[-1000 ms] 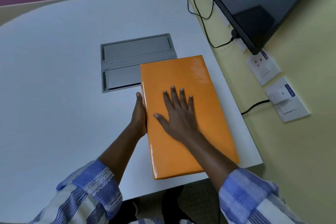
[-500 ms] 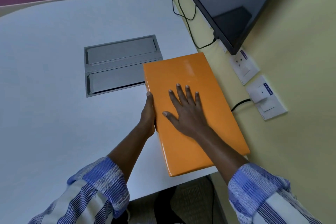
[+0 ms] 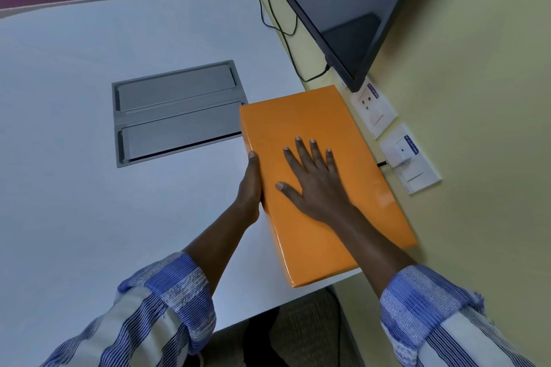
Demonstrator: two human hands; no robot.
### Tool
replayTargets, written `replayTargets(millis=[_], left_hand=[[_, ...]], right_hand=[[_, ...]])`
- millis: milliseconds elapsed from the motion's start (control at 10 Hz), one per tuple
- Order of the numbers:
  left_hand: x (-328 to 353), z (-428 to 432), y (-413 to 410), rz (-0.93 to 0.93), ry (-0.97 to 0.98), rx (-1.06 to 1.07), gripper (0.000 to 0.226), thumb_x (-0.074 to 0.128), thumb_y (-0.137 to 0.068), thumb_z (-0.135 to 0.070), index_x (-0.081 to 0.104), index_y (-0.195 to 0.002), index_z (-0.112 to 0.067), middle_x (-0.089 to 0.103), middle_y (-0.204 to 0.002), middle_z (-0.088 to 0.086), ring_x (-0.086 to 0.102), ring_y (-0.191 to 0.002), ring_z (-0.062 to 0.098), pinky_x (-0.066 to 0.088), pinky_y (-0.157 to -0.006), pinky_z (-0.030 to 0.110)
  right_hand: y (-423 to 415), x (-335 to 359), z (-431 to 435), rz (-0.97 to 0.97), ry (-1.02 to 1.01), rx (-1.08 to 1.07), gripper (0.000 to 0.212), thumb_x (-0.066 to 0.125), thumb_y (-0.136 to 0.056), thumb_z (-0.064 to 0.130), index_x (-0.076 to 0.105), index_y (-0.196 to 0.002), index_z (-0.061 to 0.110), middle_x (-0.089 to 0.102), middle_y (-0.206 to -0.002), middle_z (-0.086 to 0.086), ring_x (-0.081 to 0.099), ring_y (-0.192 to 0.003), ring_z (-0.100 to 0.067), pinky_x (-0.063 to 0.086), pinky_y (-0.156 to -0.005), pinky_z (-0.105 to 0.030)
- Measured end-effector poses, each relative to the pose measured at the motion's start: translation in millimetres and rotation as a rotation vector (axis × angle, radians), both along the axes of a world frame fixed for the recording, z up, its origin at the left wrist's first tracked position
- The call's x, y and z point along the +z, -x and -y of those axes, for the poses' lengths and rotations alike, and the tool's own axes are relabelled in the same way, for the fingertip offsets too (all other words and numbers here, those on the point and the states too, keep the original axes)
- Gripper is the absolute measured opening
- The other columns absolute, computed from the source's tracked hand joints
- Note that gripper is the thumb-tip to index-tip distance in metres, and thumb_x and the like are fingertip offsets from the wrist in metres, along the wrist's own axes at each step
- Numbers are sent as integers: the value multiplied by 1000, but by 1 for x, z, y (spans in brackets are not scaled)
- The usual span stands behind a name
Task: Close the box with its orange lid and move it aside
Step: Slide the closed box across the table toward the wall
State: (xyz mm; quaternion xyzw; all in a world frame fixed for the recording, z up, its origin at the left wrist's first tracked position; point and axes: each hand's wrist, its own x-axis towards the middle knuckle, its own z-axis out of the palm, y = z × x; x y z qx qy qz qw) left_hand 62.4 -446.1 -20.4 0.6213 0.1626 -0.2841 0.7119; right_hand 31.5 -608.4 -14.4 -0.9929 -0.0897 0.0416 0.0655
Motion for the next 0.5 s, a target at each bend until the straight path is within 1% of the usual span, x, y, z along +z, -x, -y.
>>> replayTargets(millis=[100,200,300,400,500], left_hand=[[4,-3,0,3,-8,-17,51,17,-103,-62,37,-142,-36,58,-110,-14,58,-92,2,49,-70,26],[3,-13,2,73,-72,-104,49,14,-105,-58,33,-145,-36,55,-113,-21,57,-95,-3,51,-70,17],[-4,-35,7,221,-223,-220,64,16,-99,-72,34,-150,-38,53,-144,-15,54,-129,7,49,-104,35],[-20,-66,13,254,-525,-252,96,15,-86,-87,28,-159,-25,35,-164,4,33,-150,26,28,-120,54],[-30,-111,26,333,-787,-280,85,18,-96,-71,26,-160,-15,27,-166,11,23,-154,30,24,-122,53]], right_hand=[[0,2,-1,-6,2,-1,81,23,-97,71,15,-161,23,5,-170,-8,1,-156,-34,8,-122,-61],[-1,6,-11,-7,-28,-55,82,25,-96,71,20,-161,21,12,-169,-11,7,-156,-35,10,-121,-62],[2,12,-39,35,-84,-134,81,28,-96,68,25,-159,16,20,-166,-17,14,-154,-37,11,-122,-60],[5,13,-76,86,-118,-86,78,32,-98,64,29,-158,14,22,-166,-19,15,-154,-38,13,-122,-59],[9,10,-125,52,-142,-9,76,30,-99,61,27,-159,14,18,-167,-19,12,-154,-38,11,-123,-58]])
